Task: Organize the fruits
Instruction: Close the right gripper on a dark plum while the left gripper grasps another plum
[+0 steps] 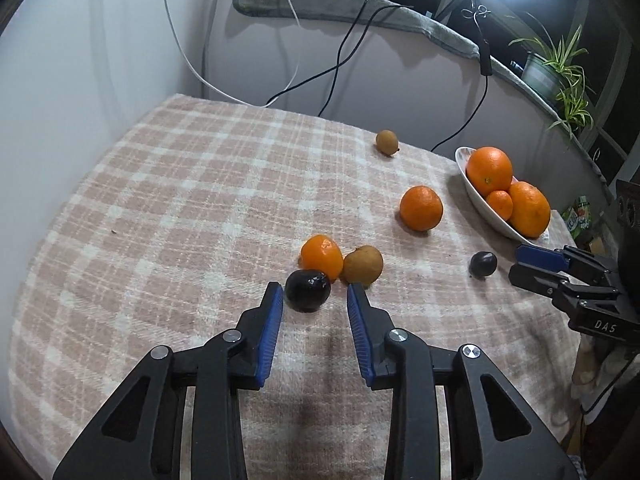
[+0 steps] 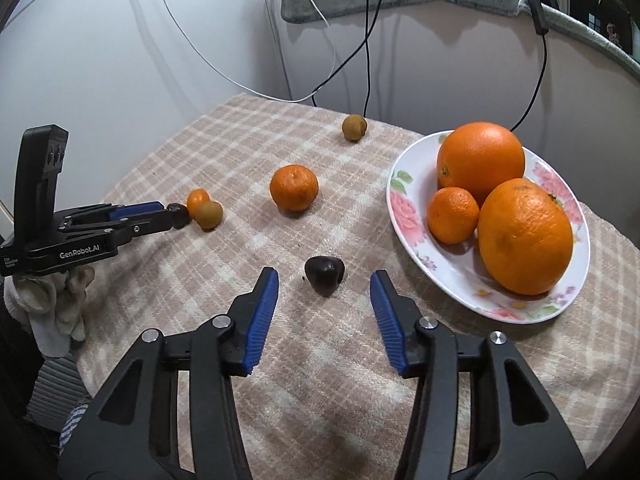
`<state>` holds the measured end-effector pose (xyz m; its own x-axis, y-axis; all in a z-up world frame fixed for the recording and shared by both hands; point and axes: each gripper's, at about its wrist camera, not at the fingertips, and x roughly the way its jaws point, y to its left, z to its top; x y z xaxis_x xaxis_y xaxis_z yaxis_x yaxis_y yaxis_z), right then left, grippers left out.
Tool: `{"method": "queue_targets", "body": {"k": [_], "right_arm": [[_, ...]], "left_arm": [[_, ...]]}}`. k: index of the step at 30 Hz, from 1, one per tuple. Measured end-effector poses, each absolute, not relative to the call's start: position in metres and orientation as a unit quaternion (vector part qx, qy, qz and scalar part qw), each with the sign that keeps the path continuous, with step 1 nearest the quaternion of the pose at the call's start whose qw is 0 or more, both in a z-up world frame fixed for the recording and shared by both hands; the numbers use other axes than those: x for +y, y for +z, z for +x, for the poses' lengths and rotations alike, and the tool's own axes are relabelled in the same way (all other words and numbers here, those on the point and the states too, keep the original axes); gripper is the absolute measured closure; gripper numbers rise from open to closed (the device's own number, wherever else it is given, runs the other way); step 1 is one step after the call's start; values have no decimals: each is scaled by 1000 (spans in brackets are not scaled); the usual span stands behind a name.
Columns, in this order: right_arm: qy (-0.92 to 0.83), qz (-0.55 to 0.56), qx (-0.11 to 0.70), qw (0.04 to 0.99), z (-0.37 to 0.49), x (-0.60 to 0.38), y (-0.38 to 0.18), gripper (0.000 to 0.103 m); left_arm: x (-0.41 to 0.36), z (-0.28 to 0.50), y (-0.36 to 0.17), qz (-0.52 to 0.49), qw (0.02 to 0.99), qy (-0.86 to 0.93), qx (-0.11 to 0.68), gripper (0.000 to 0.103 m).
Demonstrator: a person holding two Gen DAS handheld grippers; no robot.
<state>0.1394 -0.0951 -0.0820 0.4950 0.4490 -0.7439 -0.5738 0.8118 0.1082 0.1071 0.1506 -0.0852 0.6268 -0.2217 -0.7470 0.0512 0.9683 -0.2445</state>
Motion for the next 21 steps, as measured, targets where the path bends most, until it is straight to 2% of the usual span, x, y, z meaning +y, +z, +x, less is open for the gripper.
{"method": "queue_targets", "body": {"k": [7,9,11,15,17,21], "right_arm": [[296,-82,418,855,147,-88,-91,56],[295,-85,421,854,150,-85,-93,56],[294,-88,425,852,152,-82,-96,62],[295,-92,430,848,155,-79,-100,65],[296,-93,434,846,157,-77,-102,72],[296,-93,437,844,158,-77,-105,78]], "left_arm": [[149,113,-92,-100,892,-78,434,71],[151,115,-94,-104,890,-77,437,76],[153,117,-95,-109,888,-75,439,79],[153,117,-96,-112,888,-77,440,80],[153,117,-96,-110,889,-76,439,80],[153,116,-95,-110,889,-76,437,80]]}}
